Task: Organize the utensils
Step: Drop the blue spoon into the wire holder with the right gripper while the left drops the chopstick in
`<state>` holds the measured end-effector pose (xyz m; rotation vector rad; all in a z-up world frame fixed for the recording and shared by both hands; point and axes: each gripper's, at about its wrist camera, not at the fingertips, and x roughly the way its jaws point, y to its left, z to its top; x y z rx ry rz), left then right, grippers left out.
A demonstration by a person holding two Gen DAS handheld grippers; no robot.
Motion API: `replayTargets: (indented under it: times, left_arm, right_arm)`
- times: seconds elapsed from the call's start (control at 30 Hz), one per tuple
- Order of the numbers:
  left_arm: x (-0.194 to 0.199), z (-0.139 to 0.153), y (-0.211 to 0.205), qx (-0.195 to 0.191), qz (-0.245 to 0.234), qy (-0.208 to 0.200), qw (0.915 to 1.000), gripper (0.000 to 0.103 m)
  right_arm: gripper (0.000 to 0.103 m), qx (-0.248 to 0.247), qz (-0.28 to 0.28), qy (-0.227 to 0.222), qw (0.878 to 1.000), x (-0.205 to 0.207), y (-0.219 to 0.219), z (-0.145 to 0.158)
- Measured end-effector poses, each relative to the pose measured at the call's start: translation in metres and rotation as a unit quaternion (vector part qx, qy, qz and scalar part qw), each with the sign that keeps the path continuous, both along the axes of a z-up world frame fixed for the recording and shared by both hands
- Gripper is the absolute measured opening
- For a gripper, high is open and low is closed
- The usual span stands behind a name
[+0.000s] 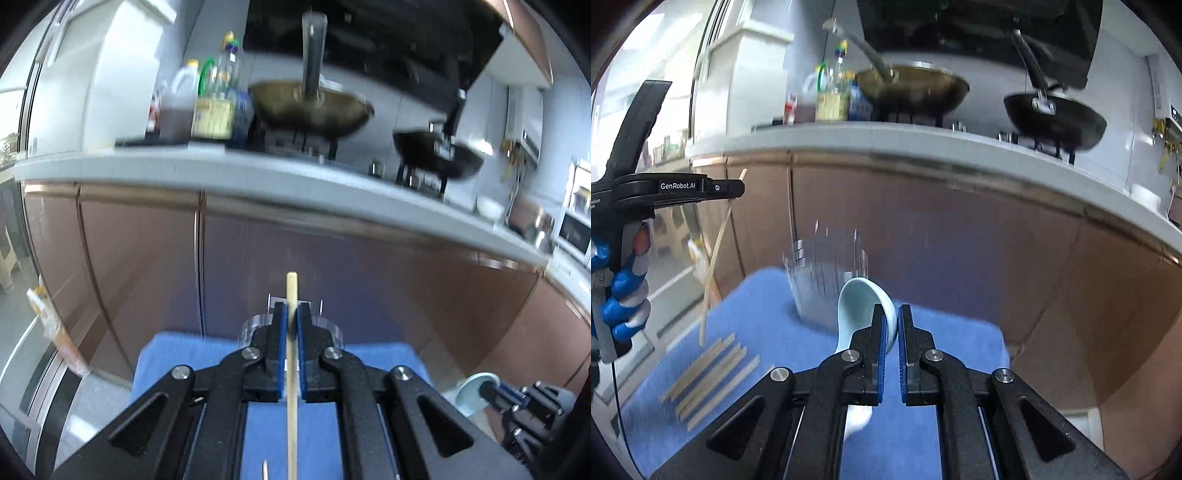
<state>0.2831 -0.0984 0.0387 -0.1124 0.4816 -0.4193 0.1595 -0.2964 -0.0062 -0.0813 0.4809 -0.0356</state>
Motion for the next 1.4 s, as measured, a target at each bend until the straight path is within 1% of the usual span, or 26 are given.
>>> replayTargets:
  times: [0.07, 0.17, 0.23, 0.33, 0.4, 0.53, 0.67, 0.77, 0.83, 0.9, 0.97, 1.03, 1.13, 1.17, 1.23, 1.33, 1.37, 1.4]
  left_arm:
    - [0.013, 0.015, -0.002, -0.015, 0.008, -0.022, 0.9996, 0.005]
    - [0.034, 0.028, -0.005, -0.035, 0.028, -0.052, 0.9976, 0.005]
    - [0.048, 0.029, -0.007, -0.047, 0.047, -0.07, 0.9953, 0.005]
    - [0.071, 0.024, -0.008, -0.061, 0.07, -0.095, 0.9911, 0.005]
    - [0.086, 0.015, -0.013, -0.064, 0.088, -0.11, 0.9879, 0.005]
    - [0.113, -0.011, -0.023, -0.068, 0.112, -0.112, 0.985, 0.005]
    - [0.127, -0.046, -0.032, -0.062, 0.12, -0.107, 0.985, 0.005]
    - [0.134, -0.074, -0.037, -0.048, 0.116, -0.097, 0.9874, 0.005]
    - [0.134, -0.089, -0.037, -0.042, 0.101, -0.086, 0.9903, 0.006]
    - [0.131, -0.095, -0.034, -0.038, 0.09, -0.076, 0.9923, 0.007]
    - [0.127, -0.095, -0.027, -0.043, 0.079, -0.063, 0.9939, 0.007]
    - [0.121, -0.091, -0.023, -0.041, 0.073, -0.057, 0.9948, 0.007]
    - [0.109, -0.082, -0.018, -0.028, 0.072, -0.051, 0.9958, 0.007]
    - [0.099, -0.078, -0.015, -0.021, 0.072, -0.052, 0.9958, 0.007]
    - [0.084, -0.072, -0.011, -0.009, 0.075, -0.055, 0.9956, 0.007]
    - [0.06, -0.064, -0.003, 0.006, 0.073, -0.043, 0.9964, 0.008]
    - [0.051, -0.063, -0.001, 0.014, 0.073, -0.037, 0.9965, 0.01]
    - [0.044, -0.062, 0.002, 0.02, 0.073, -0.032, 0.9966, 0.017]
  right_arm:
    - [0.006, 0.0, -0.004, -0.019, 1.0, 0.023, 0.002, 0.012]
    - [0.006, 0.001, -0.012, -0.045, 0.999, 0.05, 0.003, 0.027]
    - [0.006, -0.009, -0.027, -0.068, 0.997, 0.072, 0.006, 0.033]
    - [0.006, -0.02, -0.043, -0.089, 0.995, 0.102, 0.011, 0.032]
    - [0.006, -0.037, -0.056, -0.099, 0.993, 0.12, 0.016, 0.027]
    - [0.006, -0.078, -0.075, -0.11, 0.988, 0.148, 0.029, 0.009]
    - [0.006, -0.12, -0.085, -0.111, 0.983, 0.167, 0.041, -0.019]
    - [0.006, -0.129, -0.08, -0.093, 0.984, 0.175, 0.047, -0.046]
    - [0.007, -0.131, -0.073, -0.087, 0.985, 0.176, 0.05, -0.058]
    - [0.015, -0.126, -0.061, -0.077, 0.987, 0.177, 0.051, -0.066]
    - [0.037, -0.111, -0.056, -0.075, 0.989, 0.173, 0.05, -0.068]
    - [0.045, -0.094, -0.052, -0.075, 0.991, 0.169, 0.048, -0.064]
    - [0.046, -0.066, -0.043, -0.074, 0.994, 0.161, 0.045, -0.055]
    - [0.046, -0.058, -0.044, -0.074, 0.995, 0.157, 0.044, -0.052]
    - [0.046, -0.043, -0.046, -0.079, 0.995, 0.144, 0.043, -0.044]
    - [0.046, -0.019, -0.048, -0.076, 0.996, 0.123, 0.041, -0.039]
    - [0.046, -0.008, -0.05, -0.074, 0.996, 0.112, 0.039, -0.038]
    - [0.046, 0.003, -0.051, -0.069, 0.996, 0.101, 0.038, -0.038]
